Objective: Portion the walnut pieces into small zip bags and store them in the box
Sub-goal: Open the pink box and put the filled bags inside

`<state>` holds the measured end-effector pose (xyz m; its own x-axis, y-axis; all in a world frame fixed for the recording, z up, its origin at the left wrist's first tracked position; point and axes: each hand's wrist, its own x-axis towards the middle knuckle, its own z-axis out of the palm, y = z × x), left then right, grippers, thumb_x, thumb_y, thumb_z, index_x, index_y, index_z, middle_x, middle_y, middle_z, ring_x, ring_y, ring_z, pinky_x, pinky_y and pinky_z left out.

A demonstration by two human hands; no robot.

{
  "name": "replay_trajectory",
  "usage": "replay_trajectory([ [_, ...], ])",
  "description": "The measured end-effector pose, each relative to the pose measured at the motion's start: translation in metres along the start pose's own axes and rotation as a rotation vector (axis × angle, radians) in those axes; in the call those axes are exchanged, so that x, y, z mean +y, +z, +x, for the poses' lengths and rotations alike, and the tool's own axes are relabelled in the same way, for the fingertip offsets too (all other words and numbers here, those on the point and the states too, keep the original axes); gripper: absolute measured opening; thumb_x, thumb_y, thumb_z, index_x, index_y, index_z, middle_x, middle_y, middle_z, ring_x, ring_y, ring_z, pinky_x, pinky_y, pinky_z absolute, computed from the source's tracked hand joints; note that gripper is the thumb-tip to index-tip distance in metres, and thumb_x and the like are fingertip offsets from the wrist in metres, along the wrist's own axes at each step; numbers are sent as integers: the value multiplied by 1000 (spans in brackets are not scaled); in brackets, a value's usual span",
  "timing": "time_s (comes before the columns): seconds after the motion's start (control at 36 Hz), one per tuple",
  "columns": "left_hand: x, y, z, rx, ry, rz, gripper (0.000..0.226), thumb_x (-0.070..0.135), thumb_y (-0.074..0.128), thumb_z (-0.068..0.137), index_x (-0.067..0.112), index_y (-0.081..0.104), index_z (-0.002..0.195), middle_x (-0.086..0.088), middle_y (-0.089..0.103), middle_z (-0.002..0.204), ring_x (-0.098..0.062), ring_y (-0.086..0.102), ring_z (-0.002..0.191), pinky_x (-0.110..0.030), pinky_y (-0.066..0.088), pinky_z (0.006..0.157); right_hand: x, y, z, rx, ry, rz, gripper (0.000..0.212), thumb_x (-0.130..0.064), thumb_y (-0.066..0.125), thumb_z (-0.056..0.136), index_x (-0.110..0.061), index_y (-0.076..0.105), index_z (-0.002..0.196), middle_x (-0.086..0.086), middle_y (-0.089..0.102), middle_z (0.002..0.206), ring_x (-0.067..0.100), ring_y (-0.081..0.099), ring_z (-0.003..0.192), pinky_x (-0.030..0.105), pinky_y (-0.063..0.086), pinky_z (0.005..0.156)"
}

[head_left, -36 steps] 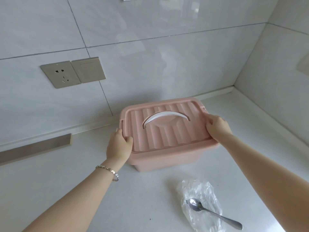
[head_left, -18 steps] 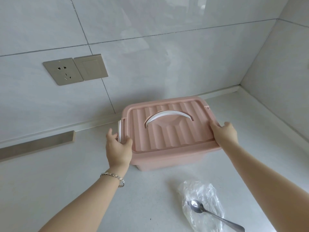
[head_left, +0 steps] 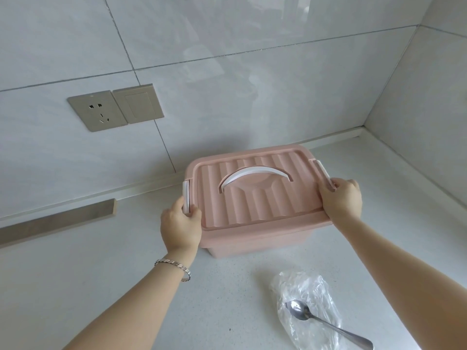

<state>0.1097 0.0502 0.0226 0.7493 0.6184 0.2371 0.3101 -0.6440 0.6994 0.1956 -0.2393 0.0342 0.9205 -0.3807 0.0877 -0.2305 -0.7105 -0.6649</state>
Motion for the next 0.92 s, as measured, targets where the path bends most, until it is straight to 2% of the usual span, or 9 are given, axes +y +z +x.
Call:
replay_trajectory([
  [0.14,3,-2,-2,3,-7,-40,12,13,58,82,5,64,89,-16,61,64,-34,56,74,-39,46,59,-2,-2,-3,34,-12,-21,23,-22,54,86,-5,67,93,10,49,92,31,50,92,29,35,68],
  [0.28,7,-6,-7,-29,-33,-87,19,11,56,87,1,65,100,-17,63,78,-37,56,89,-33,41,66,2,1,-33,46,-28,101,33,-11,47,89,-6,55,120,18,50,121,32,42,116,36,35,94],
  [0.33,4,-8,-10,-117,-18,-71,20,14,51,90,2,60,104,-21,63,97,-40,54,100,-37,43,71,7,6,-60,32,-56,110,41,-15,47,90,-8,46,130,22,42,129,37,37,120,41,31,101],
  [0.36,3,-9,-13,-197,-5,-61,27,17,49,92,4,56,115,-20,57,118,-38,49,114,-40,44,81,9,8,-75,-7,-58,117,48,-20,49,90,-11,39,136,24,35,135,39,33,124,44,29,104],
  [0.42,2,-16,-24,-378,20,-44,63,34,51,91,11,26,144,-6,18,154,-20,20,141,-35,27,108,12,10,-99,-126,-46,123,68,-32,57,86,-17,24,144,26,12,146,40,21,133,48,26,109],
  [0.47,1,-24,-34,-492,57,-17,91,48,59,82,20,3,148,5,-11,156,-10,-1,143,-31,16,112,14,11,-112,-208,-75,78,93,-44,69,75,-19,15,146,24,0,148,39,15,136,50,26,110],
  [0.53,-3,-28,-37,-550,111,23,103,53,67,72,26,1,147,4,-18,154,-10,-3,143,-31,18,111,15,10,-113,-234,-95,56,101,-50,73,66,-23,17,145,22,0,147,39,16,135,51,30,107],
  [0.72,-4,-16,-19,-497,208,122,109,57,75,59,23,18,146,-6,-7,156,-18,13,142,-31,34,101,6,2,-73,-230,-131,53,75,-45,81,60,-29,45,125,8,24,134,25,38,118,35,41,92],
  [0.92,9,2,22,-499,163,85,105,58,75,60,23,21,142,-5,-3,155,-19,9,142,-35,38,98,-24,18,-21,-296,-133,-24,71,-51,79,60,-30,47,119,5,30,123,25,46,110,33,45,83],
])
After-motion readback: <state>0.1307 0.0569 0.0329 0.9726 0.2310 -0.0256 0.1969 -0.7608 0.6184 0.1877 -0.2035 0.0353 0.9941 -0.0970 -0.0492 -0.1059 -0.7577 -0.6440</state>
